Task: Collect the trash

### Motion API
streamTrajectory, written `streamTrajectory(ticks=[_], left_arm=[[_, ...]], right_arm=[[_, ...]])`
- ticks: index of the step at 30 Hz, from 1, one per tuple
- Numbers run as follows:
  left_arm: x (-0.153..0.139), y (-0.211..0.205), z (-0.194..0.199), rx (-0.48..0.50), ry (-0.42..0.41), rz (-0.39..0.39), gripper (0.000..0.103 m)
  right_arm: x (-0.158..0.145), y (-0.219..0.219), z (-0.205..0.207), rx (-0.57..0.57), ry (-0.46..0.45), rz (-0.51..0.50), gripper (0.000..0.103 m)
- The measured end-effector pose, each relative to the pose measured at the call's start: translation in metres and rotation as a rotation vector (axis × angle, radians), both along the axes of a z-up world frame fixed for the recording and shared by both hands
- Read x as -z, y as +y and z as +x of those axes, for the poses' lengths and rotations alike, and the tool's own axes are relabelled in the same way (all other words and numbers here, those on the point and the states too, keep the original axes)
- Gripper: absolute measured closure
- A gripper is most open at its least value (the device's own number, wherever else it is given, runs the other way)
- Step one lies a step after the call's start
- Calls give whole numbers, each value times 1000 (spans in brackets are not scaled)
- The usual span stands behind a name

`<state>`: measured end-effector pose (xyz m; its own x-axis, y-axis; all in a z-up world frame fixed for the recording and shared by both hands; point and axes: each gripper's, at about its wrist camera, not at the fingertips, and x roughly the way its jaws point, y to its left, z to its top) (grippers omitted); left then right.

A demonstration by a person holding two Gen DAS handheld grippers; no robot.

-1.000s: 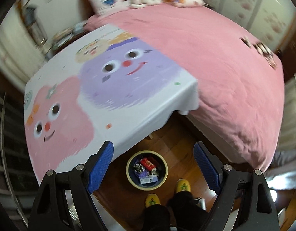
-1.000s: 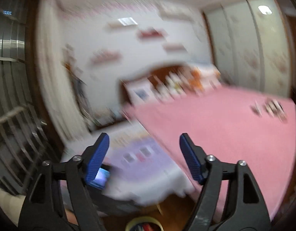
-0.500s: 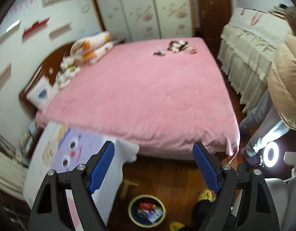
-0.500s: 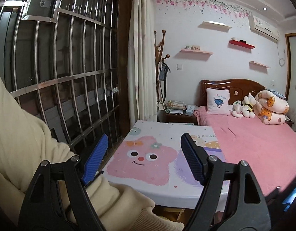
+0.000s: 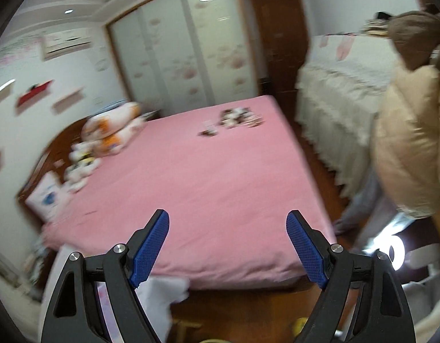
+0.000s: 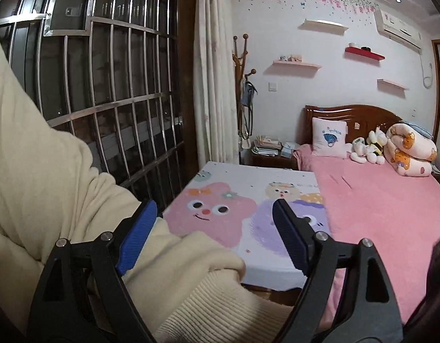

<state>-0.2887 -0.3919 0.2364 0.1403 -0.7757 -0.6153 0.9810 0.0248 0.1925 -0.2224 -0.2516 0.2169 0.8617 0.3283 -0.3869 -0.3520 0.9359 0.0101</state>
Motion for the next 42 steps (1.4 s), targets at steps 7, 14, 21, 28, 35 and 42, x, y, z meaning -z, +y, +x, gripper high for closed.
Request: streamTrajectory(ticks=[7, 14, 21, 28, 35, 42], left_arm=[[1, -79, -74, 176, 21, 70, 18], [3, -157, -148, 198, -30, 129, 18], [25, -211, -221, 268, -89, 234, 18], [55, -238, -276, 313, -155, 314, 18], [67, -244, -289, 299, -175, 340, 18], [62, -241, -276, 290, -140, 329, 18]], right_arm=[[-3, -89, -40, 6, -32, 7, 21], [-8, -175, -90, 19, -74, 56, 21], [-2, -264, -159, 85, -141, 148, 21], [10, -331, -221, 128, -215, 219, 20], [14, -366, -249, 114, -241, 243, 20], [13, -370, -237, 102, -201, 237, 20]])
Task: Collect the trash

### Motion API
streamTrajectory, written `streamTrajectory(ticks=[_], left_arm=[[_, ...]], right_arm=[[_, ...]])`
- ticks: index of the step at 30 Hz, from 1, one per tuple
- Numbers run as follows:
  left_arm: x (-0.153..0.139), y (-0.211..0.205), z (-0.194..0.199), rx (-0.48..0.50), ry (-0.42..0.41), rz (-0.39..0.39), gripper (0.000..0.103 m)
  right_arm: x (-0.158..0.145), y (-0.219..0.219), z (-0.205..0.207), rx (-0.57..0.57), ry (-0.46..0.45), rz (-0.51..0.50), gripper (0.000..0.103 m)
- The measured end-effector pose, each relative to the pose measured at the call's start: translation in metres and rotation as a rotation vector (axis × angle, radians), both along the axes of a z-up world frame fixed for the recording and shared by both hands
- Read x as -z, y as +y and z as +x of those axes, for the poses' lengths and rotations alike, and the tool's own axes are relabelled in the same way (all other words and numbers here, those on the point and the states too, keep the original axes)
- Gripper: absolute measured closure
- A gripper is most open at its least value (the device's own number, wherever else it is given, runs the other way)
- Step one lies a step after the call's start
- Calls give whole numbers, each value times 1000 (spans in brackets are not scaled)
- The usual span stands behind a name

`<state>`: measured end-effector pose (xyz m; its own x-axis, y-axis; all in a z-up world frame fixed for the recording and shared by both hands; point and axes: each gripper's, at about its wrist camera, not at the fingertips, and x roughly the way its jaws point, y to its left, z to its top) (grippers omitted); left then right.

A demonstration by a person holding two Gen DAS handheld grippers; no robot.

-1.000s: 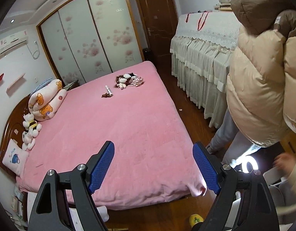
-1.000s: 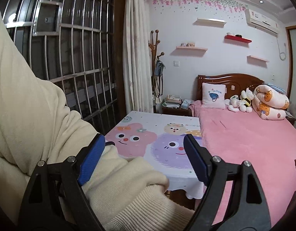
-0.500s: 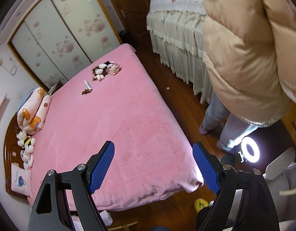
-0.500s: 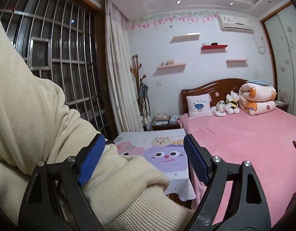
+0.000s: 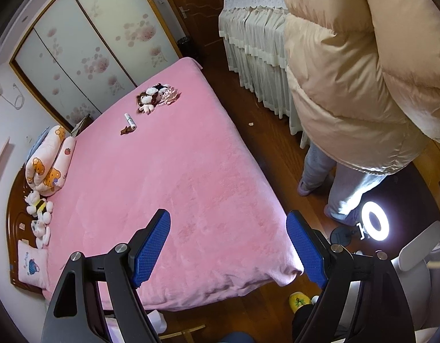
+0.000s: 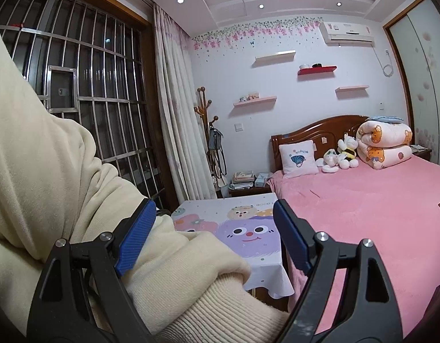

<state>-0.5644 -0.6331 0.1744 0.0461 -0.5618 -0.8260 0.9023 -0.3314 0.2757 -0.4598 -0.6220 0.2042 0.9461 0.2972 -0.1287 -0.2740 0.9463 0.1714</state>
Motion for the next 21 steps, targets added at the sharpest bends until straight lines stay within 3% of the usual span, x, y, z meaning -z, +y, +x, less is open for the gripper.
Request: streamTrajectory(ticks=[8, 21], left_arm=[[-15, 4, 25, -42, 51, -42, 18], [-23, 23, 54, -20, 50, -31, 18]], right_arm=[[-20, 31, 49, -35, 56, -39, 20], [-22, 61, 75, -13, 56, -32, 20]])
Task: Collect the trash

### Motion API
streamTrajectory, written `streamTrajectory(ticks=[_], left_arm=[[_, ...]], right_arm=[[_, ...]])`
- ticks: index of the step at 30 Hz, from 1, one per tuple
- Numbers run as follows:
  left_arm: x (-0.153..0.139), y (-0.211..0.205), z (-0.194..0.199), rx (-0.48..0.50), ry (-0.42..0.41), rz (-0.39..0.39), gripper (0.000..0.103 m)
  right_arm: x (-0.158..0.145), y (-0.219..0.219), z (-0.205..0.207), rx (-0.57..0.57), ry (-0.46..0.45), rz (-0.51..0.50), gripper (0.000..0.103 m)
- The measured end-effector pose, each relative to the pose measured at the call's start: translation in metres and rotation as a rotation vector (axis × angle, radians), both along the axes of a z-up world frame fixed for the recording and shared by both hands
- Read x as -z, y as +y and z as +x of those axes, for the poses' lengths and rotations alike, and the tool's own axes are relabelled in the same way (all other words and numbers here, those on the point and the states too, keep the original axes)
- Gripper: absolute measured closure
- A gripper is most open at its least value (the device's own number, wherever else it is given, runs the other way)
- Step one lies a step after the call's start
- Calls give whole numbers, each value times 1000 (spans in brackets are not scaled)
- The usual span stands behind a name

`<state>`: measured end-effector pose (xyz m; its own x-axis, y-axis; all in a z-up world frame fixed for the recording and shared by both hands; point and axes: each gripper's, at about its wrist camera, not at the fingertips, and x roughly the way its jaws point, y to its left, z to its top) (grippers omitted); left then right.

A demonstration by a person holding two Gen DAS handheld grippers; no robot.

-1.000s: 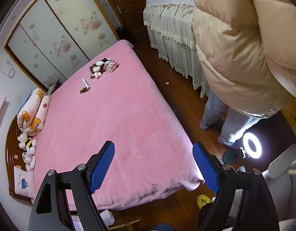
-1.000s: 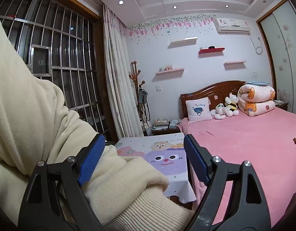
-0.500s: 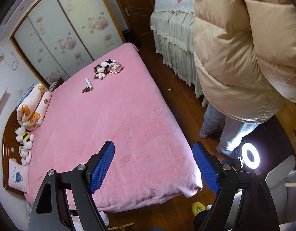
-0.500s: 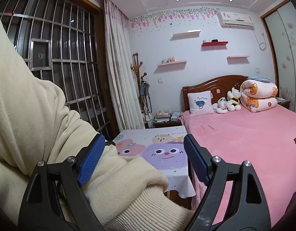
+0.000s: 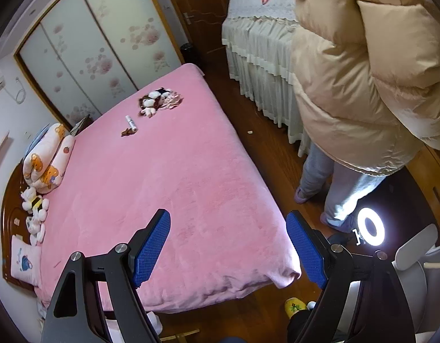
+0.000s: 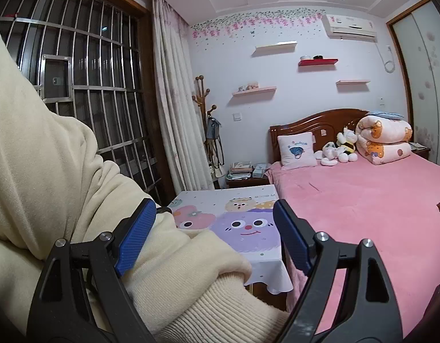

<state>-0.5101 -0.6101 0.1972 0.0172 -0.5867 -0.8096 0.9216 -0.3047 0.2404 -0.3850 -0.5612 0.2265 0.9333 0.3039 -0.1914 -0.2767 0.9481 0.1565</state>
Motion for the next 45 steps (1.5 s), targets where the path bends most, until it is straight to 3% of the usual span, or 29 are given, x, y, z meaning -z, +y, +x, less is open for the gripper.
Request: streamTrajectory(ticks=[10, 14, 18, 26, 31, 34, 36, 38, 45], left_arm=[[-20, 30, 76, -120, 93, -61, 18], [-30, 56, 119, -210, 138, -107, 18], [-47, 102, 165, -296, 142, -176, 18], [-81, 250, 298, -677, 100, -340, 18], [-95, 368, 372, -979, 94, -449, 18], [-102, 450, 415, -1220, 77, -520, 18], [-102, 493, 435, -1313, 69, -545, 18], [-101, 537, 454, -1382, 69, -563, 18], [-90, 642, 487, -1441, 85, -593, 18]], right_arm=[[0, 50, 65, -112, 105, -64, 20], [0, 87, 97, -192, 168, -103, 20], [-3, 147, 126, -278, 174, -179, 20], [-4, 323, 181, -641, 143, -336, 20], [-1, 436, 198, -873, 115, -401, 20], [4, 500, 197, -984, 98, -436, 20], [8, 539, 198, -1046, 89, -448, 20], [16, 566, 193, -1086, 85, -454, 20], [30, 654, 205, -1134, 105, -481, 20]])
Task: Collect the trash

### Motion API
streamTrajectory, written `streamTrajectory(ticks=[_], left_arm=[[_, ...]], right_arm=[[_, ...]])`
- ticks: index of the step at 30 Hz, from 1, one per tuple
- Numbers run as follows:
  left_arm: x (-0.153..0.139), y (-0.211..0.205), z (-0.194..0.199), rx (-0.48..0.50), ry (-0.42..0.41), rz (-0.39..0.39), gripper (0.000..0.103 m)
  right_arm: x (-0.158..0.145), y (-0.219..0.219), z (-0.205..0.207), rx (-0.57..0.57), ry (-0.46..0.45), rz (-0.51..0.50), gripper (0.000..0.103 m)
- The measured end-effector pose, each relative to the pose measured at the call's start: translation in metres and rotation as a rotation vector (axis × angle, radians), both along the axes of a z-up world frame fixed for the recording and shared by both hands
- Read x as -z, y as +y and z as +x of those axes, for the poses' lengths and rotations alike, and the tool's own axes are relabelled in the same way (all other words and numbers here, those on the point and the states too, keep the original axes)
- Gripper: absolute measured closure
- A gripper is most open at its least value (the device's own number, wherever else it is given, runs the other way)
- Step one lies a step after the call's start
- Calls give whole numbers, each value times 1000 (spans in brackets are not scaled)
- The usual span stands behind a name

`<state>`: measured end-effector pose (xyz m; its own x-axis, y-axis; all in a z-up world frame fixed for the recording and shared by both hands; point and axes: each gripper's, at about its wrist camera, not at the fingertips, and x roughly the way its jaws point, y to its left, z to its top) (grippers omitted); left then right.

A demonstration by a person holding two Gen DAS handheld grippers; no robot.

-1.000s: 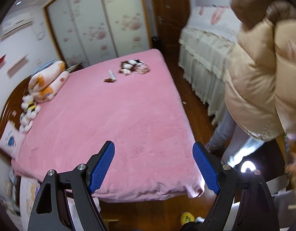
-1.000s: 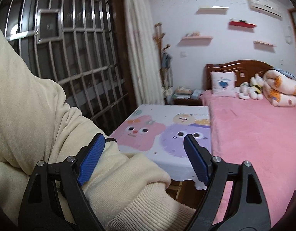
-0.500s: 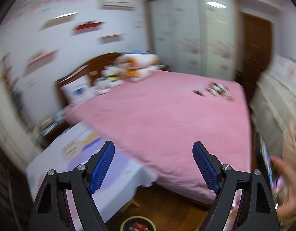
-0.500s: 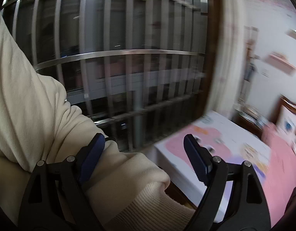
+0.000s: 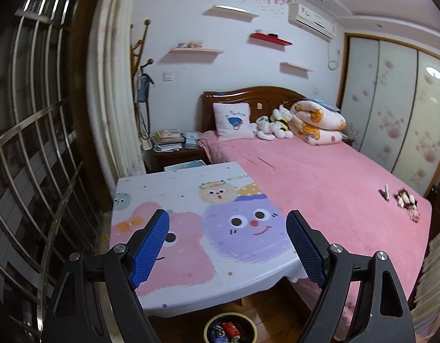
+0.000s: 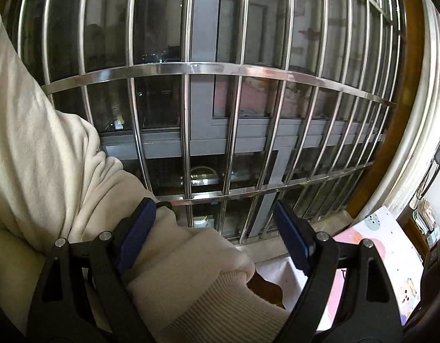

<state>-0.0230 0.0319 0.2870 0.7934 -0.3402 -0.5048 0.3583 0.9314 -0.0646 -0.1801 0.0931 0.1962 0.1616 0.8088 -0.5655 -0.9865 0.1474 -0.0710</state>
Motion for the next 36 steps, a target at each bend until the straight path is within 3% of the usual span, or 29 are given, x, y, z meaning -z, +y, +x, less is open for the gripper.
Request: streamTrajectory(ticks=[3, 8, 23, 36], left_arm=[[6, 28, 3, -4, 4, -24, 18], [15, 43, 11, 14, 34, -23, 18], [19, -62, 37, -72, 91, -12, 18], [34, -69, 54, -224, 98, 4, 18]], right_arm=[[9, 18, 3, 2, 11, -12, 20], [9, -4, 7, 17, 51, -13, 20], [6, -69, 19, -74, 116, 2, 20], [4, -98, 18, -206, 137, 41, 20]])
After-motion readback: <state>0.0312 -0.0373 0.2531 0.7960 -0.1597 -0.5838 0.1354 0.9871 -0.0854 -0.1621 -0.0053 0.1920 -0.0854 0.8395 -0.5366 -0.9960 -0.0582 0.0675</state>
